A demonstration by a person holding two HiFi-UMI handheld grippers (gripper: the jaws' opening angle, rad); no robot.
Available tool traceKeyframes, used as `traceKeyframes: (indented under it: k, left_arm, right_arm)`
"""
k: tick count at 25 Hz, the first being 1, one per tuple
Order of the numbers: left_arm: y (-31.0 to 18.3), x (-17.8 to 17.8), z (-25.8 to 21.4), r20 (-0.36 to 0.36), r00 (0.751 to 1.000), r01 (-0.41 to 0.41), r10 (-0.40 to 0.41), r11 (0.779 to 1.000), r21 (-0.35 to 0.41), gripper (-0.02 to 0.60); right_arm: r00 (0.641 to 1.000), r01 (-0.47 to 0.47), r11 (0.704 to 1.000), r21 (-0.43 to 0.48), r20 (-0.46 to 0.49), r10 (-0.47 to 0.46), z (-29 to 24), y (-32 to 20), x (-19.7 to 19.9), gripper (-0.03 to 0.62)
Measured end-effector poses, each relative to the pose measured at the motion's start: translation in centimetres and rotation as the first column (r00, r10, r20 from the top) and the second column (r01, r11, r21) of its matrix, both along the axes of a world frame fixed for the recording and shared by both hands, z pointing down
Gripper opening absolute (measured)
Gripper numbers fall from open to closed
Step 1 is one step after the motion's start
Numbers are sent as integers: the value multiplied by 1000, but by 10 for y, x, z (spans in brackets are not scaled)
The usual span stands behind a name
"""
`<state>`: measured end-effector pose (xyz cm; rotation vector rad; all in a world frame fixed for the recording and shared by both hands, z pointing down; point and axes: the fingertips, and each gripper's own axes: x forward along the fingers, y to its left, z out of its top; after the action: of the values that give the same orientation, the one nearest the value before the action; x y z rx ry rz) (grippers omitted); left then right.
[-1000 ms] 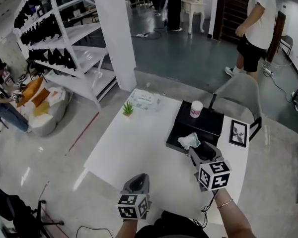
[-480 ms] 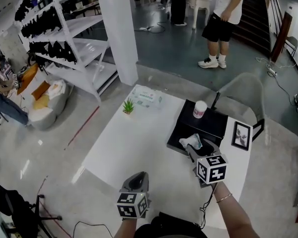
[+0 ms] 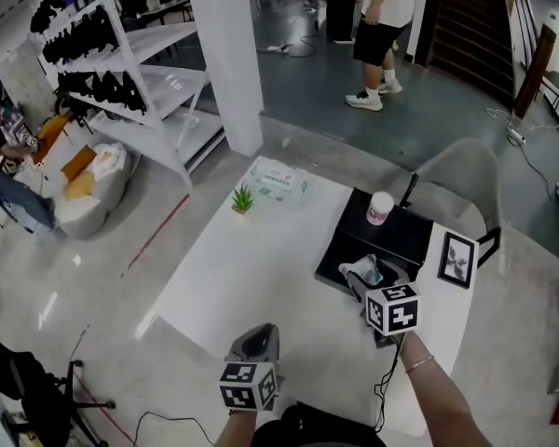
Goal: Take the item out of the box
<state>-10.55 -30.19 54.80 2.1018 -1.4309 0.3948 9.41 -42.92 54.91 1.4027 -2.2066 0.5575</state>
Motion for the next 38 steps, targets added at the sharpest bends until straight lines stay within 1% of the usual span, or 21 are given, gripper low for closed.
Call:
traceKeyframes:
  k: [5, 12, 18, 23, 29, 36, 38]
  left_arm:
    - [-1, -3, 4, 2, 1000, 11, -11, 1000, -11, 28]
    - [0, -7, 8, 1, 1000, 25, -25, 999, -22, 28]
    - [1, -10, 11, -2, 999, 34, -34, 999, -30, 28]
    - [2, -13, 12, -11, 999, 42, -42, 998, -37, 28]
    - [-1, -8, 11, -18, 999, 29, -30, 999, -32, 28]
    - [-3, -4, 9, -15, 1000, 15, -15, 1000, -28, 28]
    - [-3, -4, 9, -14, 1000, 15, -15, 1000, -26, 28]
  right_arm:
    - [1000, 5, 999, -40, -14, -6, 14, -7, -1, 300]
    - [997, 8, 995, -103, -74, -16, 30, -12, -2, 319]
    - [994, -21, 981, -192, -113, -1, 44, -15, 1, 321]
    - [987, -65, 966, -251, -161, 25, 50, -16, 7, 316]
    - [974, -90, 954, -287, -223, 25, 56, -17, 12, 251]
    - [968, -58, 953, -298, -249, -19, 59, -15, 11, 162]
    - [967, -52, 954, -296, -254, -26, 59, -14, 10, 146]
